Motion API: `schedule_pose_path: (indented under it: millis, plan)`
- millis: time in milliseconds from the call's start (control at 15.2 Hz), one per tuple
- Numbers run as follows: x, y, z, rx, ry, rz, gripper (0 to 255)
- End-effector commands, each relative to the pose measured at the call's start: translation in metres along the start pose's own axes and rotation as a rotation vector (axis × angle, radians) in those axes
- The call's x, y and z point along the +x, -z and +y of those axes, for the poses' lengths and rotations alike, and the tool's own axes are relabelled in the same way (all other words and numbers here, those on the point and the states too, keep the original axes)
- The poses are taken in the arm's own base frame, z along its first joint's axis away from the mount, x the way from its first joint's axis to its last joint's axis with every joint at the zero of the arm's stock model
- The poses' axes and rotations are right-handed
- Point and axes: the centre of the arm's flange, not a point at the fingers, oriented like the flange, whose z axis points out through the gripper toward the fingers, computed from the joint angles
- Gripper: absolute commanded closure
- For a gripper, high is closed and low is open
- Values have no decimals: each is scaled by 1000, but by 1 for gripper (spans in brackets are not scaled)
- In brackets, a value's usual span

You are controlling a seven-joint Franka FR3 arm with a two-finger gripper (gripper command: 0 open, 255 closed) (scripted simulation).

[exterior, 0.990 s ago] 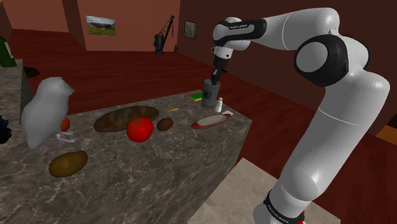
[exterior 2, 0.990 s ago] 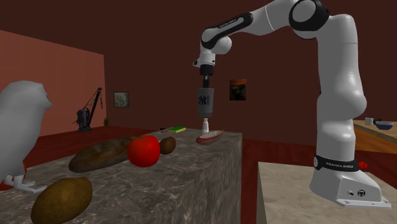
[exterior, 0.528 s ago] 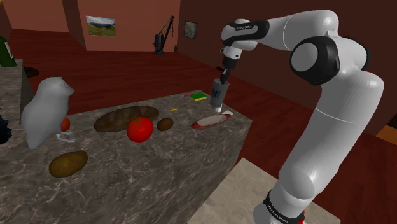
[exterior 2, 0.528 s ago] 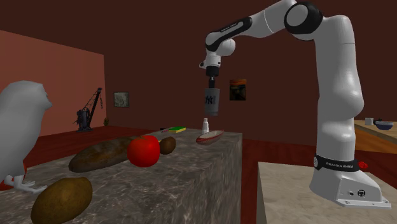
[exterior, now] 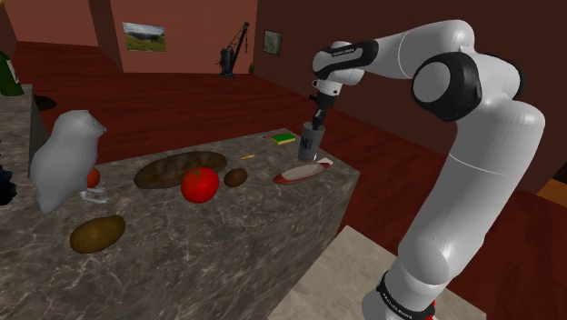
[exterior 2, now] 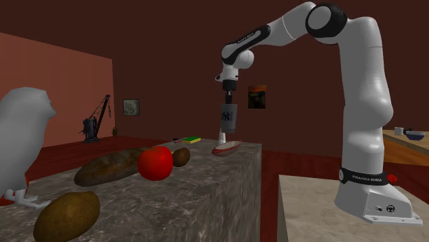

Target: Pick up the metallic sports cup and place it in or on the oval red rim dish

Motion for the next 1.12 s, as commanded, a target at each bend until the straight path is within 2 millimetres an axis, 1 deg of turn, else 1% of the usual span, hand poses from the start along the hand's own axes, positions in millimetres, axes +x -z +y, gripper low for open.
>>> schedule_pose_path:
  millis: [0,660,1056]
  plan:
    - [-2,-9,0,-1,0,1,255]
    - [-5,-61,4,-1,0,1,255]
    - [-5,-61,4,-1,0,1,255]
